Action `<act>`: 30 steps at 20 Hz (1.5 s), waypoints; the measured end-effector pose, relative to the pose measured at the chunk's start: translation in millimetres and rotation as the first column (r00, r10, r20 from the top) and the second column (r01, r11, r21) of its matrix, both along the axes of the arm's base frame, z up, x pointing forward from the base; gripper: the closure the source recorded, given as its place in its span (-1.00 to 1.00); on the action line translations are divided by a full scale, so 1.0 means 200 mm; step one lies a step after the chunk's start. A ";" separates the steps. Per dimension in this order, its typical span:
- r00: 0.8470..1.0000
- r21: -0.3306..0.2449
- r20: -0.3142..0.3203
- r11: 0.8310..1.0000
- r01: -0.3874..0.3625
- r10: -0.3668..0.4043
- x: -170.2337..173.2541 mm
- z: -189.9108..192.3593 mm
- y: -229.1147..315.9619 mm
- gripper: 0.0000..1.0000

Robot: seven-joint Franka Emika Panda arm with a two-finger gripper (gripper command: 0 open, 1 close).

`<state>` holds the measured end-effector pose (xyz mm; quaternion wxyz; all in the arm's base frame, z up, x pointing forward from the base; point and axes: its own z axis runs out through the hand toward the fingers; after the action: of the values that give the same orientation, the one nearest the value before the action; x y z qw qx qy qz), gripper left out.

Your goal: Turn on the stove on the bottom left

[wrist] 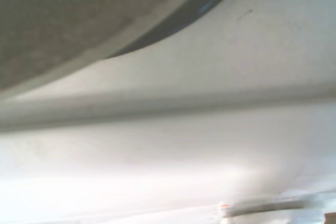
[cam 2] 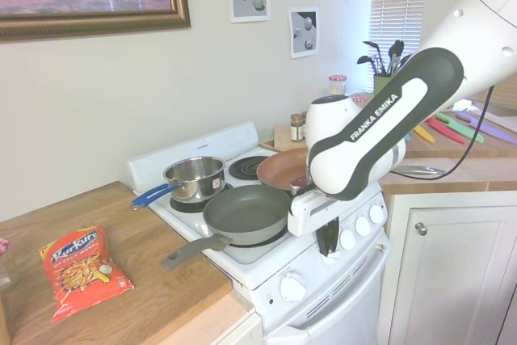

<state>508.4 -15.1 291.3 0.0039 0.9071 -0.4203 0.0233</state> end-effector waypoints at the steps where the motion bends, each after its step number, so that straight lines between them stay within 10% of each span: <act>1: 1.000 0.001 0.002 1.000 0.001 -0.001 0.00 0.00 0.00 1.00; 30: 0.999 0.010 0.036 1.000 0.009 -0.010 -0.12 0.07 0.00 1.00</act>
<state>483.7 -15.5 305.5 -0.0078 0.9045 -0.4247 0.0375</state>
